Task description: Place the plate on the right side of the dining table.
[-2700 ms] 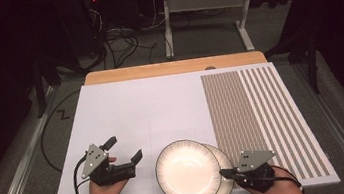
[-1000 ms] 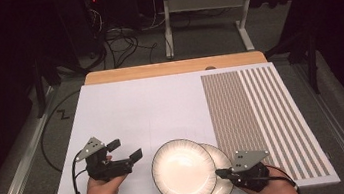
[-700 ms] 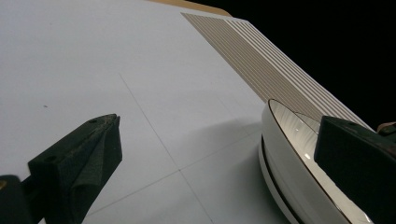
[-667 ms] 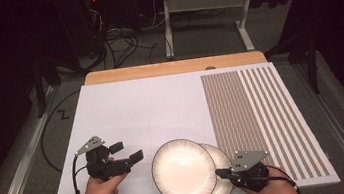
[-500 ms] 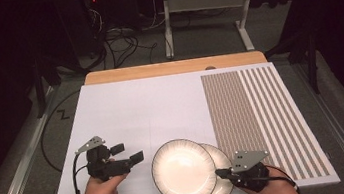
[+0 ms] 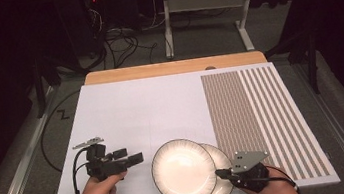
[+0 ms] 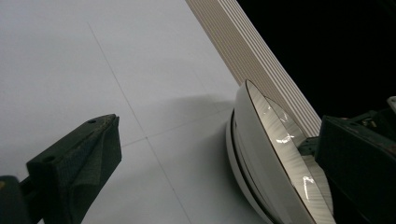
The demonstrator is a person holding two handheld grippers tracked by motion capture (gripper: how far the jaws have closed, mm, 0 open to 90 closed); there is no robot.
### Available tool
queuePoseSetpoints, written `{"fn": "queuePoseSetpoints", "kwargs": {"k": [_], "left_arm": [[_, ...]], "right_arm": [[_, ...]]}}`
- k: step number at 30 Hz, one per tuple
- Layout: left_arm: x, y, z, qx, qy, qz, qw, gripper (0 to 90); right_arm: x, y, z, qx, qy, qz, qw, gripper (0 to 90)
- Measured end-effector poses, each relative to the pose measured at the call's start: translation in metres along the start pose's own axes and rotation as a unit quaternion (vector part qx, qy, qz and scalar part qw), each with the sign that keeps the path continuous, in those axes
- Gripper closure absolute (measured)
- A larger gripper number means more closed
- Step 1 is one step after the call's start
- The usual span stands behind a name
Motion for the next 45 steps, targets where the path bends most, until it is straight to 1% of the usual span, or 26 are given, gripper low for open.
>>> {"fn": "queuePoseSetpoints", "kwargs": {"k": [1, 2, 3, 5, 6, 7, 8, 9, 13, 14, 18, 19, 20, 21, 22, 25, 26, 30, 31, 35, 39, 43, 45], "left_arm": [[0.0, 0.0, 0.0, 0.0, 0.0, 0.0, 1.0, 1.2], [0.0, 0.0, 0.0, 0.008, -0.003, -0.003, 1.0, 1.2], [0.0, 0.0, 0.0, 0.008, -0.003, -0.003, 1.0, 1.2], [0.0, -0.001, 0.0, 0.015, -0.011, -0.006, 0.9998, 1.2], [0.0, -0.001, -0.001, 0.027, -0.019, -0.011, 0.9994, 1.2], [0.0, -0.001, -0.001, 0.027, -0.019, -0.011, 0.9994, 1.2], [-0.001, -0.001, -0.001, 0.036, -0.028, -0.017, 0.9988, 1.2], [-0.001, -0.001, -0.001, 0.036, -0.028, -0.017, 0.9988, 1.2], [-0.001, -0.001, -0.001, 0.055, -0.039, -0.024, 0.9974, 1.3], [-0.001, -0.001, -0.001, 0.062, -0.044, -0.027, 0.9968, 1.3], [-0.003, -0.002, -0.002, 0.076, -0.059, -0.032, 0.9948, 1.3], [-0.003, -0.002, -0.003, 0.081, -0.063, -0.033, 0.9942, 1.3], [-0.003, -0.002, -0.003, 0.092, -0.067, -0.039, 0.9928, 1.3], [-0.003, -0.002, -0.003, 0.092, -0.067, -0.039, 0.9928, 1.3], [-0.003, -0.002, -0.003, 0.1, -0.069, -0.043, 0.9917, 1.3], [-0.004, -0.001, -0.003, 0.113, -0.081, -0.051, 0.9891, 1.3], [-0.004, 0.0, -0.003, 0.12, -0.085, -0.052, 0.9878, 1.3], [-0.005, 0.001, -0.003, 0.136, -0.096, -0.061, 0.9842, 1.2], [-0.006, 0.001, -0.004, 0.139, -0.103, -0.062, 0.9829, 1.2], [-0.008, 0.002, -0.005, 0.15, -0.118, -0.066, 0.9794, 0.8], [-0.01, 0.002, -0.006, 0.161, -0.12, -0.062, 0.9775, 0.8], [-0.012, 0.005, -0.007, 0.172, -0.128, -0.07, 0.9742, 0.8], [-0.014, 0.009, -0.007, 0.175, -0.13, -0.073, 0.9732, 0.8]], "right_arm": [[0.0, 0.0, 0.0, 0.0, 0.0, 0.0, 1.0, 90.0], [0.0, 0.0, 0.0, 0.0, 0.0, 0.0, 1.0, 90.0], [0.0, 0.0, 0.0, 0.0, 0.0, 0.0, 1.0, 90.0], [0.0, 0.0, 0.0, 0.0, 0.0, 0.0, 1.0, 90.0], [0.0, 0.0, 0.0, 0.0, 0.0, 0.0, 1.0, 90.0], [0.0, 0.0, 0.0, 0.0, 0.0, 0.0, 1.0, 90.0], [0.0, 0.0, 0.0, 0.0, 0.0, 0.0, 1.0, 90.0], [0.0, 0.0, 0.0, 0.0, 0.0, 0.0, 1.0, 90.0], [0.0, 0.0, 0.0, 0.002, 0.0, 0.0, 1.0, 90.0], [0.0, 0.0, 0.0, 0.002, 0.0, 0.0, 1.0, 90.0], [0.0, 0.0, 0.0, 0.002, 0.0, 0.0, 1.0, 90.0], [0.0, 0.0, 0.0, 0.002, 0.0, 0.0, 1.0, 90.0], [0.0, -0.001, 0.0, 0.002, 0.0, 0.0, 1.0, 90.0], [0.0, -0.001, 0.0, 0.002, 0.0, 0.0, 1.0, 90.0], [0.0, -0.001, 0.0, 0.003, -0.001, 0.0, 1.0, 90.0], [0.0, -0.001, 0.0, 0.003, -0.001, 0.0, 1.0, 90.0], [0.0, -0.001, 0.0, 0.003, -0.001, 0.0, 1.0, 90.0], [0.0, -0.001, 0.0, 0.003, 0.0, 0.0, 1.0, 90.0], [0.0, -0.001, 0.0, 0.003, 0.0, 0.001, 1.0, 90.0], [0.0, -0.001, 0.0, 0.002, -0.001, 0.0, 1.0, 90.0], [0.0, -0.001, 0.0, 0.002, 0.0, 0.0, 1.0, 90.0], [0.0, -0.001, 0.0, 0.002, 0.0, 0.0, 1.0, 90.0], [0.0, -0.001, 0.0, 0.002, 0.0, 0.0, 1.0, 90.0]]}}
Point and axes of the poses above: each handheld gripper's, and its own axes: x roughly backward along the jaws, z roughly out of its top, y roughly to its right, the point moved 6 cm from there along -x, roughly forward along the jaws, and after that the axes turned 5 degrees about -z, right-handed, at the moved point
